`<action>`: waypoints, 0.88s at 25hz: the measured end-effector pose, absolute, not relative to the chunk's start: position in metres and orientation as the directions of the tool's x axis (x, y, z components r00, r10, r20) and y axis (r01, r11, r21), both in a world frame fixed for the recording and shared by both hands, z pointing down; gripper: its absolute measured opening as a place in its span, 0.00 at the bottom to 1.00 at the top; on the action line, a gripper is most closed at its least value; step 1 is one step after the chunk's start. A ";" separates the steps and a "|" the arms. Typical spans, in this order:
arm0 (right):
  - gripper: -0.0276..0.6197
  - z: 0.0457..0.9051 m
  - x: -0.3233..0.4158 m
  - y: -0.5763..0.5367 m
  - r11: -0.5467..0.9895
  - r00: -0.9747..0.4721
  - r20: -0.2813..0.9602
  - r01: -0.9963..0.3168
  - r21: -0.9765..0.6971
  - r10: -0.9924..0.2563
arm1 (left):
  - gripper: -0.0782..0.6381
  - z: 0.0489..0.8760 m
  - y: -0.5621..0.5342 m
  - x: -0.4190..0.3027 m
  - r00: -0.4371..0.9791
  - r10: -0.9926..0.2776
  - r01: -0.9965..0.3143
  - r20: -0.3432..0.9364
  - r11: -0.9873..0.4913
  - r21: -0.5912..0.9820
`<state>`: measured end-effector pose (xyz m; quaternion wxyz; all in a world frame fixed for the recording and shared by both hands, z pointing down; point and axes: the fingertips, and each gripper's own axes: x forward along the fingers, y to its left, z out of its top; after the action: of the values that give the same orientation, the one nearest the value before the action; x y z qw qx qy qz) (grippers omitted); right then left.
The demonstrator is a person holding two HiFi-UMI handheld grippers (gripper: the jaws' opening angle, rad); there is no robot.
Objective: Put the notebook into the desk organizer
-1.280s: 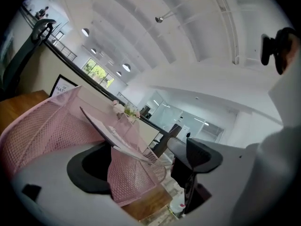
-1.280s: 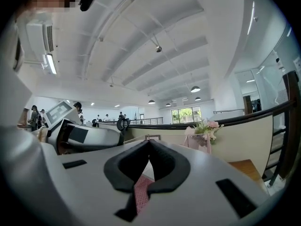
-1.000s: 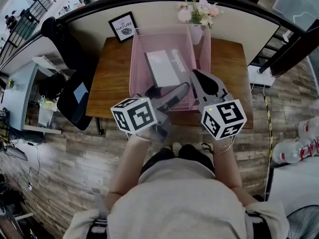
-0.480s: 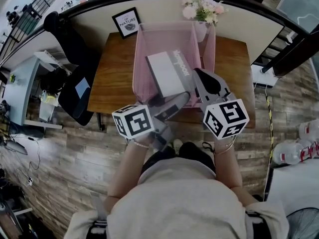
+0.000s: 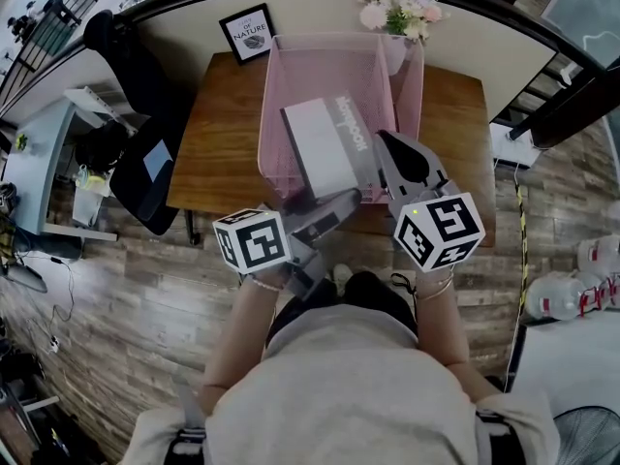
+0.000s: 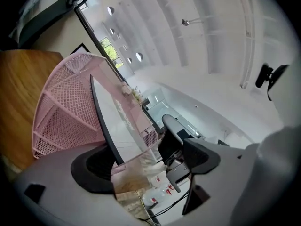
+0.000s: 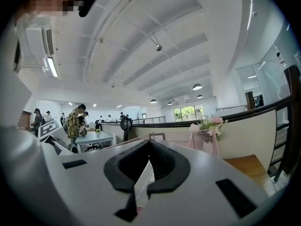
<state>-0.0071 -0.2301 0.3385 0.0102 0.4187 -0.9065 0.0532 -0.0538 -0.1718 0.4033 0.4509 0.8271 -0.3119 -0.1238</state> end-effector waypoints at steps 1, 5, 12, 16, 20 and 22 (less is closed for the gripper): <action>0.05 0.340 -0.008 -0.229 0.647 -0.653 0.066 -0.757 -0.088 -0.755 | 0.75 0.407 -0.171 -0.054 0.774 -0.627 -0.413 0.088 -0.395 0.821; 0.05 0.343 -0.013 -0.225 0.660 -0.666 0.074 -0.746 -0.083 -0.743 | 0.74 0.422 -0.169 -0.058 0.761 -0.635 -0.455 0.128 -0.384 0.803; 0.05 0.340 -0.027 -0.220 0.688 -0.692 0.080 -0.722 -0.076 -0.718 | 0.72 0.422 -0.167 -0.088 0.680 -0.706 -0.604 0.198 -0.386 0.697; 0.05 0.339 -0.034 -0.218 0.705 -0.708 0.080 -0.706 -0.069 -0.702 | 0.71 0.416 -0.164 -0.102 0.625 -0.749 -0.677 0.220 -0.380 0.631; 0.05 0.337 -0.041 -0.215 0.721 -0.723 0.080 -0.690 -0.062 -0.686 | 0.70 0.403 -0.164 -0.113 0.580 -0.787 -0.724 0.209 -0.380 0.576; 0.05 0.337 -0.045 -0.213 0.729 -0.732 0.080 -0.681 -0.059 -0.677 | 0.67 0.394 -0.166 -0.119 0.555 -0.808 -0.752 0.198 -0.386 0.535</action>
<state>-0.0448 -0.2127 0.3366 0.0264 0.3653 -0.9295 0.0423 -0.1189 -0.1664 0.3945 0.2950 0.8310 -0.4692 -0.0475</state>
